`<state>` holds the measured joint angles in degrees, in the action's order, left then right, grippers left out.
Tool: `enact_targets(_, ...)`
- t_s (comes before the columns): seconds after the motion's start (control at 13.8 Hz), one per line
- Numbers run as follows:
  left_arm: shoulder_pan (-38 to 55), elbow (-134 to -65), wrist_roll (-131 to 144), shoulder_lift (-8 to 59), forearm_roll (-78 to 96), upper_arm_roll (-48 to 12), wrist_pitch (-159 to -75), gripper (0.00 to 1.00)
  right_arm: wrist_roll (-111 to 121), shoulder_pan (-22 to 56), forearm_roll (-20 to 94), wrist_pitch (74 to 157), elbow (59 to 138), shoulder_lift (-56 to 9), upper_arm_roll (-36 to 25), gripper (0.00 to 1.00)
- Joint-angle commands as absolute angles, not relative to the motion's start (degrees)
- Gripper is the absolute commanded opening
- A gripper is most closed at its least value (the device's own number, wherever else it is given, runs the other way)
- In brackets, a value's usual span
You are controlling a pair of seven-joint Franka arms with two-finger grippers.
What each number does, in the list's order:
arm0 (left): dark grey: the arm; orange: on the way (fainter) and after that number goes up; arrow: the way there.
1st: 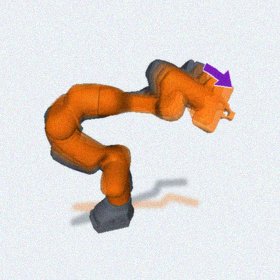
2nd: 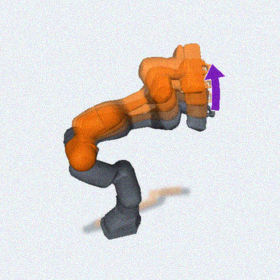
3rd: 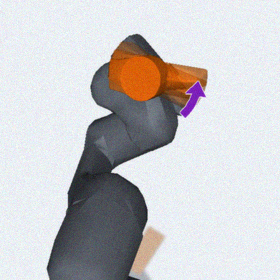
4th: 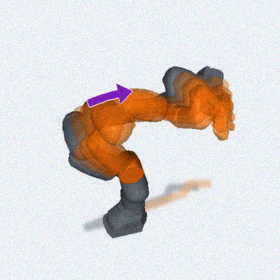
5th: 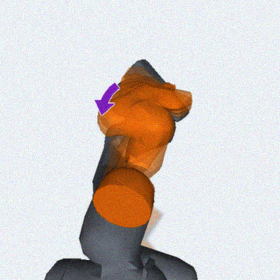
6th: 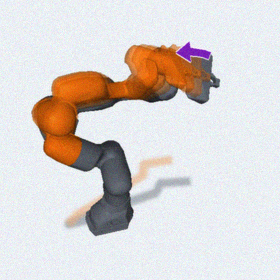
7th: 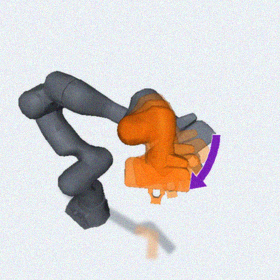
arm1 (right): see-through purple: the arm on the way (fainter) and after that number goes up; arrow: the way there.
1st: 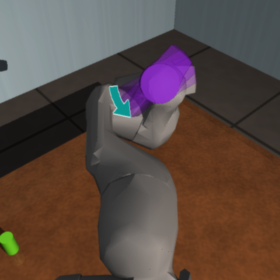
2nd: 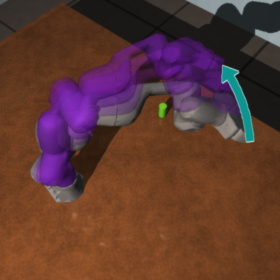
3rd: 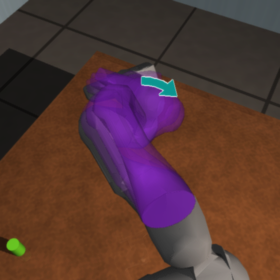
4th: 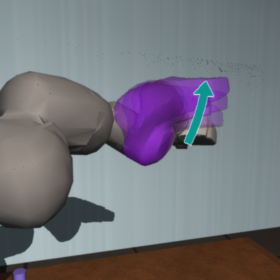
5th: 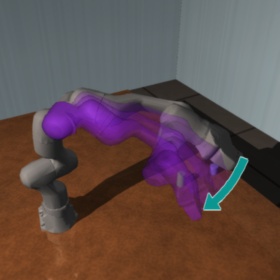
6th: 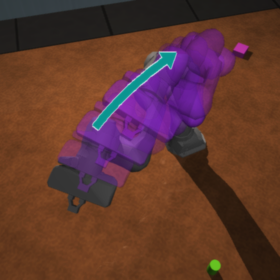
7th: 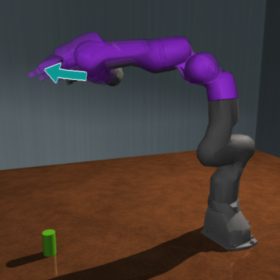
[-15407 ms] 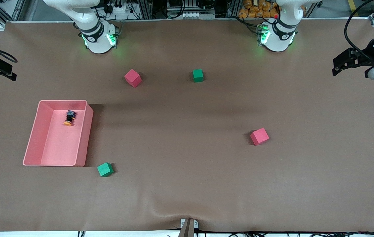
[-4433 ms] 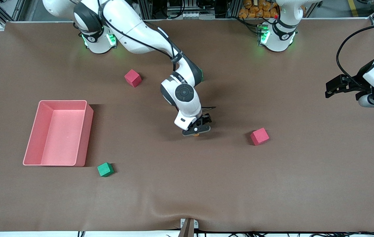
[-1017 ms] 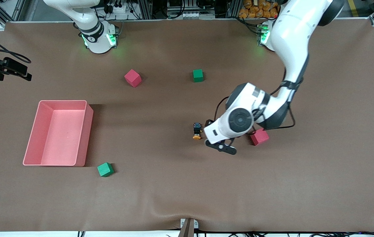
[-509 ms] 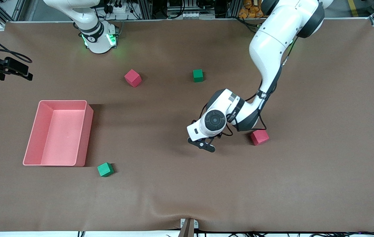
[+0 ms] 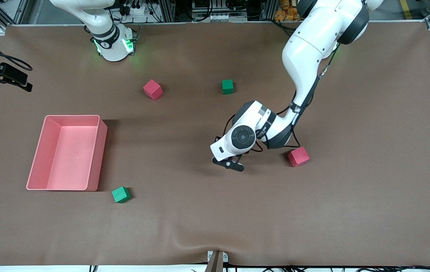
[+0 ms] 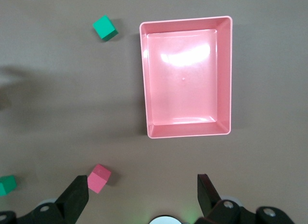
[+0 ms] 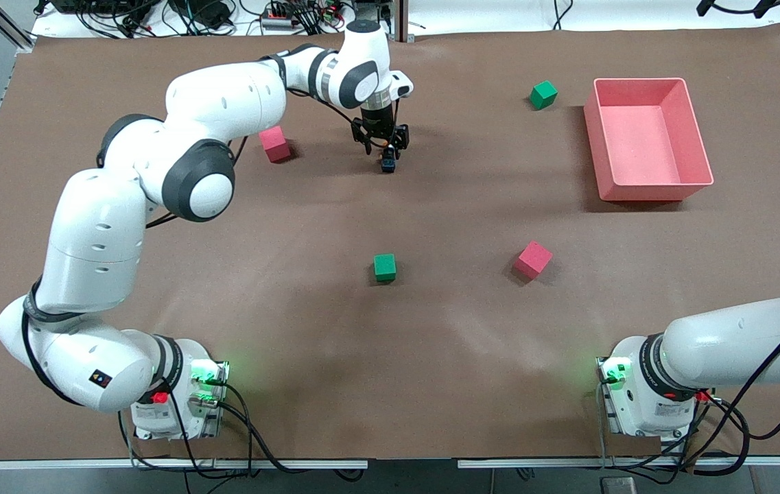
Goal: Place and upright button with both arms
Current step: 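Reach the left gripper to the upright yellow button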
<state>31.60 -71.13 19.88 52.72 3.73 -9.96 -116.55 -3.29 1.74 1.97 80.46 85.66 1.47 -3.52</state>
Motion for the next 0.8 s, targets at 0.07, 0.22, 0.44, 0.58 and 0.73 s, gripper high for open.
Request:
enact_targets(0.07, 35.5, -69.3, 24.4, 53.8, 4.7, -6.5, -116.9, 0.78, -5.3, 0.8, 1.1, 78.1, 83.0, 2.1, -2.9, 1.00)
enact_targets(0.22, 35.7, -69.4, 24.5, 53.8, 4.7, -6.1, -116.9, 0.74, -5.5, 1.1, -0.4, 76.9, 83.0, 2.0, -2.7, 1.00)
enact_targets(0.44, 36.3, -69.3, 26.4, 54.4, 4.7, -5.8, -116.9, 0.64, -5.6, 1.2, -3.6, 76.2, 83.0, 2.0, -2.6, 1.00)
enact_targets(0.58, 36.4, -69.3, 27.7, 54.5, 4.7, -5.8, -117.2, 0.59, -5.4, 0.5, -3.4, 75.6, 82.9, 2.0, -3.2, 1.00)
enact_targets(0.73, 36.4, -69.3, 27.8, 54.5, 4.7, -5.8, -117.2, 0.57, -5.2, 0.6, -3.3, 75.6, 82.7, 2.0, -2.6, 1.00)
